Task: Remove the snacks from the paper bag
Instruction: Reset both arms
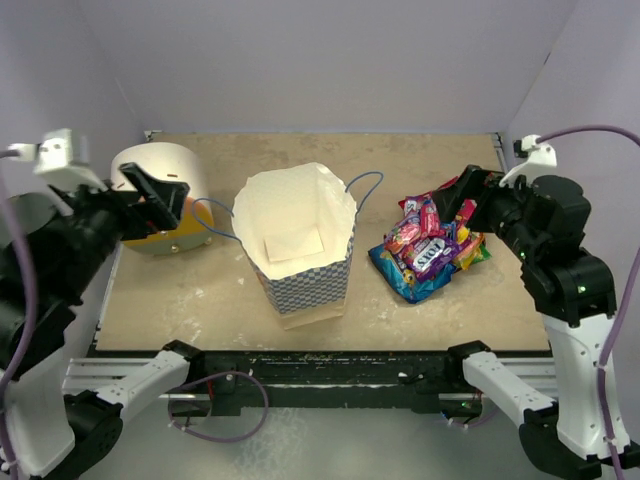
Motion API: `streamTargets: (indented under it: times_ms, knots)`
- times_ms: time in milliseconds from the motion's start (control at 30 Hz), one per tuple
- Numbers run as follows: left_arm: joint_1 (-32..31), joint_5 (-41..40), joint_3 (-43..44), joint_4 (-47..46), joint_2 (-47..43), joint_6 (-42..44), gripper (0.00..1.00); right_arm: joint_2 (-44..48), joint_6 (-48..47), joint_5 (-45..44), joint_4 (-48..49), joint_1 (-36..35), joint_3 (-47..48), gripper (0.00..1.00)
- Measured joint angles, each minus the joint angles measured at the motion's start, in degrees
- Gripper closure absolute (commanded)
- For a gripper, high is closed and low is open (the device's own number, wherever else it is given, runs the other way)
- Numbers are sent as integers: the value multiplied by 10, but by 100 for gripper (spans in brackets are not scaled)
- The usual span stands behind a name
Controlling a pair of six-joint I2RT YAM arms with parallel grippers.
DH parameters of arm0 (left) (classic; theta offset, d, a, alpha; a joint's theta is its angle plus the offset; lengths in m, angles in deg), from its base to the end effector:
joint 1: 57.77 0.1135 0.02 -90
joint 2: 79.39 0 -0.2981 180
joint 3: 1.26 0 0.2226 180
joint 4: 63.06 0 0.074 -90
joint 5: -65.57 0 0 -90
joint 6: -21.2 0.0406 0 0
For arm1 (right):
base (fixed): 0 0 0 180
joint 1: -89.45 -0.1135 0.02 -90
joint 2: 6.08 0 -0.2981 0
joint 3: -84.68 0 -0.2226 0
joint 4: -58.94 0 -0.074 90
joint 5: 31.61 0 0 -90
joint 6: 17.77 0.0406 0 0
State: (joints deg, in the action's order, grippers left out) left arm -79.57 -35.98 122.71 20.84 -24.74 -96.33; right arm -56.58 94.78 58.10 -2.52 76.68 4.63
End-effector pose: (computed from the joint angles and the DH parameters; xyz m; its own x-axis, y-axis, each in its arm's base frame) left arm 0.0367 -0.0059 0.5363 -0.2923 -0.3708 -0.8815 0.0551 0.9137 -0.4026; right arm 0.0851 0.0191 0.4888 -0.2703 0.3319 -0.9037 -0.1219 0.9193 0.3741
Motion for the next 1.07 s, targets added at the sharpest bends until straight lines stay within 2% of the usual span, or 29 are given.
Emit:
streamTargets:
  times_ms: [233,433,1067]
  knots:
    - [0,21,87,-124,-30,48,1,-12,0,11,-2,0,129,0]
    - [0,21,90,-144,-27,67,1,-2,5,14,20,0,200,0]
    - [0,4,70,-116,-28,72,1,-17,27,-6,23,0,208,1]
